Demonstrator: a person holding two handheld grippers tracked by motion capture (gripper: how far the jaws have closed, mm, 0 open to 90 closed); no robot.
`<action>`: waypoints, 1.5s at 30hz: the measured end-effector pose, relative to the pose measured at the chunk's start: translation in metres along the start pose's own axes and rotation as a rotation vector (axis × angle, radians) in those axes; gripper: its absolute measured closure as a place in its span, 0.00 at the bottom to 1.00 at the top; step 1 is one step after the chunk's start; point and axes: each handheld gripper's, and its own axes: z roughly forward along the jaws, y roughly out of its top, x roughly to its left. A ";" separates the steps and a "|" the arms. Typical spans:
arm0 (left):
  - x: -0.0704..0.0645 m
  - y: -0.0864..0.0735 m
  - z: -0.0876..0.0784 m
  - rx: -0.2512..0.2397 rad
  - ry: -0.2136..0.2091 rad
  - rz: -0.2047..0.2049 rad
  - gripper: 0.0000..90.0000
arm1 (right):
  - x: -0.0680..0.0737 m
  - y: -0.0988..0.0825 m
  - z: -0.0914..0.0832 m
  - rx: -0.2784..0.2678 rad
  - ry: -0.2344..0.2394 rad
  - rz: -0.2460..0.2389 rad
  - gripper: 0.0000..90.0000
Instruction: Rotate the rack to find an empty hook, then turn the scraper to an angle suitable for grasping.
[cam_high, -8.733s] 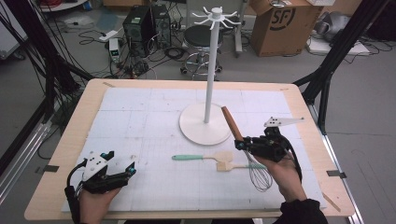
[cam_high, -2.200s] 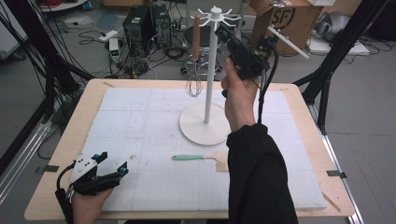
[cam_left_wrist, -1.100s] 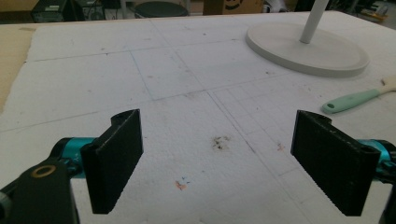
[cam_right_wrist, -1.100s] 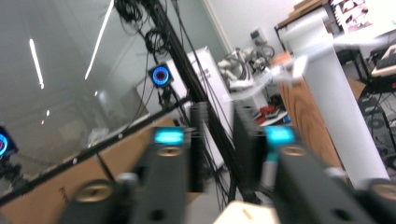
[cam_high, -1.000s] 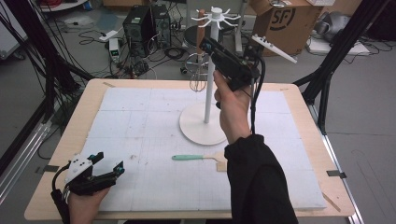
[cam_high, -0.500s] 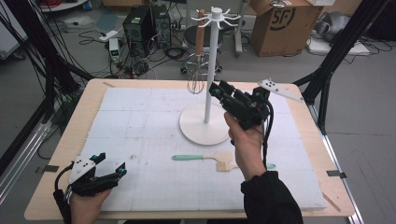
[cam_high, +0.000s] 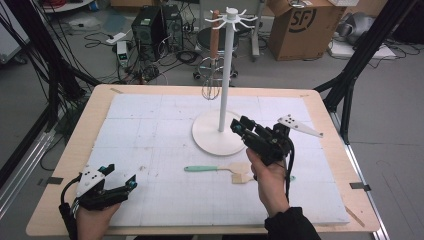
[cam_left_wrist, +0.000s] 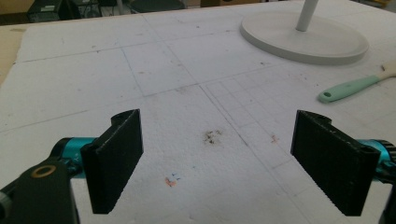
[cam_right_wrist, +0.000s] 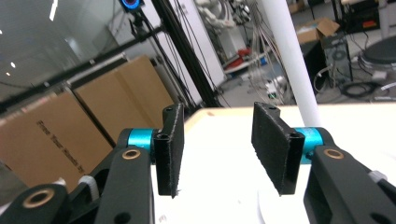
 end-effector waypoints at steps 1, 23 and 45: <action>0.000 0.000 0.000 -0.001 0.001 0.001 0.19 | -0.001 -0.003 0.000 0.010 0.002 0.005 0.59; -0.002 0.000 0.000 -0.001 0.001 0.005 0.19 | 0.026 -0.094 0.061 0.288 0.118 0.019 0.89; -0.001 0.000 -0.001 -0.004 -0.001 0.001 0.19 | 0.025 -0.156 0.124 0.529 0.056 0.098 1.00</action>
